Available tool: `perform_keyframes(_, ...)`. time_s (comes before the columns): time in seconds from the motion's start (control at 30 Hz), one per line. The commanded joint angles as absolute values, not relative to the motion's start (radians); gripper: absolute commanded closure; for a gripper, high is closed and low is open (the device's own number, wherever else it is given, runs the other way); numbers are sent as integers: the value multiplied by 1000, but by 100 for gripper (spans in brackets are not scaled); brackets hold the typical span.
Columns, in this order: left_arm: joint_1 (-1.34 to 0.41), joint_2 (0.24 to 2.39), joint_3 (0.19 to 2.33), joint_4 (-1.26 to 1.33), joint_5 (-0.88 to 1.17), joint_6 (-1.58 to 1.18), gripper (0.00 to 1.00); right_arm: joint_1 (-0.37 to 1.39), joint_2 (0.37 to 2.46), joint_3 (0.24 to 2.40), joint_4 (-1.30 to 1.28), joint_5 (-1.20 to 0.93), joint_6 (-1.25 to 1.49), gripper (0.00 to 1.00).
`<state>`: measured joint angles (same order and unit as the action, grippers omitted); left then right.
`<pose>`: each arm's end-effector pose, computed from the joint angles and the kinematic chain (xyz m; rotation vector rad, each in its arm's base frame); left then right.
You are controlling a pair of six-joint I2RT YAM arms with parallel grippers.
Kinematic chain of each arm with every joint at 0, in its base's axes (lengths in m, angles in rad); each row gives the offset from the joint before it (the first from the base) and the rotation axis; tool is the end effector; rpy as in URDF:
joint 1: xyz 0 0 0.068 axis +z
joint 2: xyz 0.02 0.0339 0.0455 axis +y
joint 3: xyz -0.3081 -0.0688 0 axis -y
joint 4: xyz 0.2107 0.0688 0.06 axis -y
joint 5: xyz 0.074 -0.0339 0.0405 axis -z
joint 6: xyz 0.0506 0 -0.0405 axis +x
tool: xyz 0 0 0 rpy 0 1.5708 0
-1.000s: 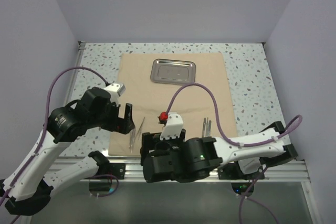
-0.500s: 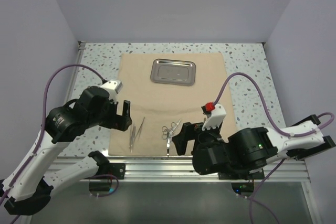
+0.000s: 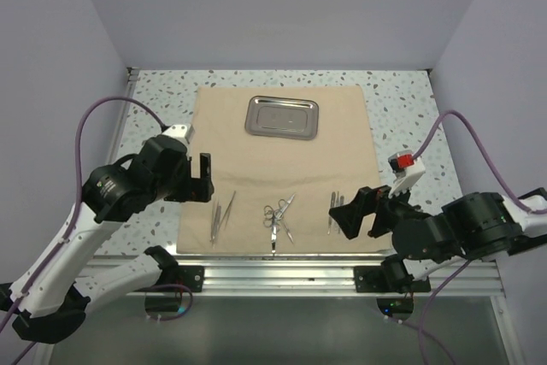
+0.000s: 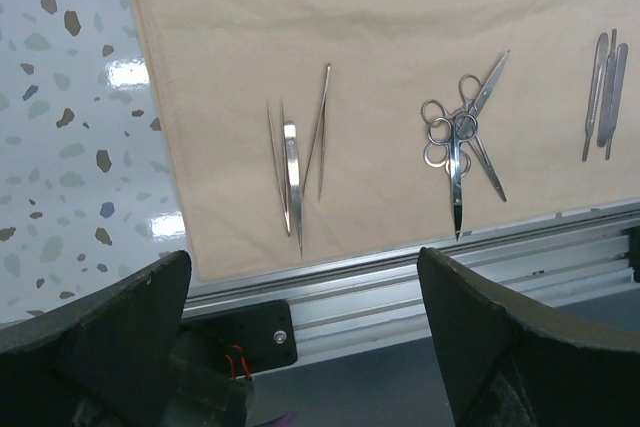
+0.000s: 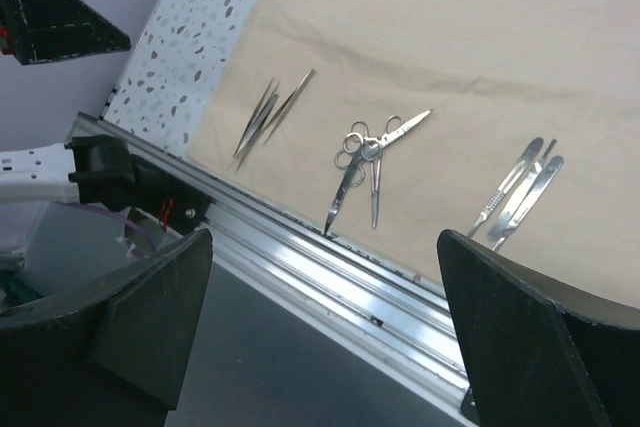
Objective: Open and lay out the surgical kit
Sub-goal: Reset both arms
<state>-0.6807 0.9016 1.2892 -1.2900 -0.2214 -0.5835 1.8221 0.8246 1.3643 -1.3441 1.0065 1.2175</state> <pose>0.0674 -0.0403 0.3935 0.0247 2.4638 -0.2843 0.0337 0.0405 0.4267 -0.1714 2.0383 0.7479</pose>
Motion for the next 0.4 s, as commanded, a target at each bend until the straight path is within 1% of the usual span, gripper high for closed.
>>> perform_keyframes(0.0,-675,926,1338,-1285,-265,-670,0,1825,799,1370,-1374,1065,1091,1)
perform_keyframes(0.17,-675,925,1359,-1282,-308,-739,0,1825,782,1393,-1295,1066,902,1)
perform_keyframes(0.27,-675,919,1359,-1275,-327,-753,0,1825,804,1420,-1269,1065,792,4)
perform_keyframes(0.3,-675,920,1355,-1273,-333,-749,0,1824,831,1437,-1275,1063,766,2)
perform_keyframes(0.37,-675,939,1348,-1264,-366,-727,0,1825,867,1500,-1311,1033,732,1)
